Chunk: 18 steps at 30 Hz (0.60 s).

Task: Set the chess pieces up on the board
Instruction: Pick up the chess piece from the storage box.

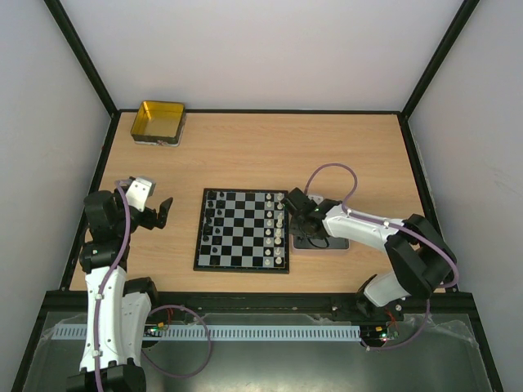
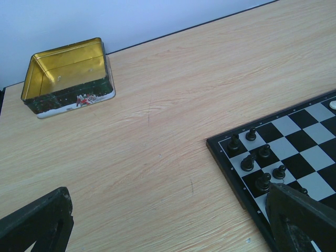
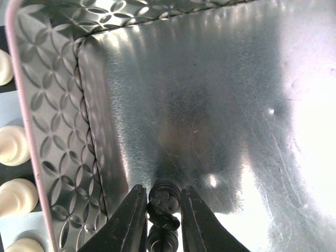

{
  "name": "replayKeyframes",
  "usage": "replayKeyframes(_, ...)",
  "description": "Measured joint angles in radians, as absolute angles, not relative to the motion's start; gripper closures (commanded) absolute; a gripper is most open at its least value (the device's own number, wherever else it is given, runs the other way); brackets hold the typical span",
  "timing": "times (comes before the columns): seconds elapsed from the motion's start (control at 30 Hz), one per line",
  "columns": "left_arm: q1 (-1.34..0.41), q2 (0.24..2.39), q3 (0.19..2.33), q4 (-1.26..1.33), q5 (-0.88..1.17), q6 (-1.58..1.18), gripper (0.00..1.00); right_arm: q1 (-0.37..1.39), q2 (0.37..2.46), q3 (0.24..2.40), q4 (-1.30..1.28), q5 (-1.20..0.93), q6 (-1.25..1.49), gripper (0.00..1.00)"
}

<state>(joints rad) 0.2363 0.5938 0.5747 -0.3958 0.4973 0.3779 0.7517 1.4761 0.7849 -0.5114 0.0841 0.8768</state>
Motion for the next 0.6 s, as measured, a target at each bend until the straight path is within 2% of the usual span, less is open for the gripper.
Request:
replayKeyframes(0.2,0.236,0.594,0.575,-0.395,0.497,0.378,0.01,0.739,1.478,0.777,-0.508,0.084,0.87,0.98)
replayKeyframes(0.6,0.236,0.597,0.575,-0.396,0.497,0.378,0.01,0.741,1.463,0.814,-0.577,0.115,0.871,0.98)
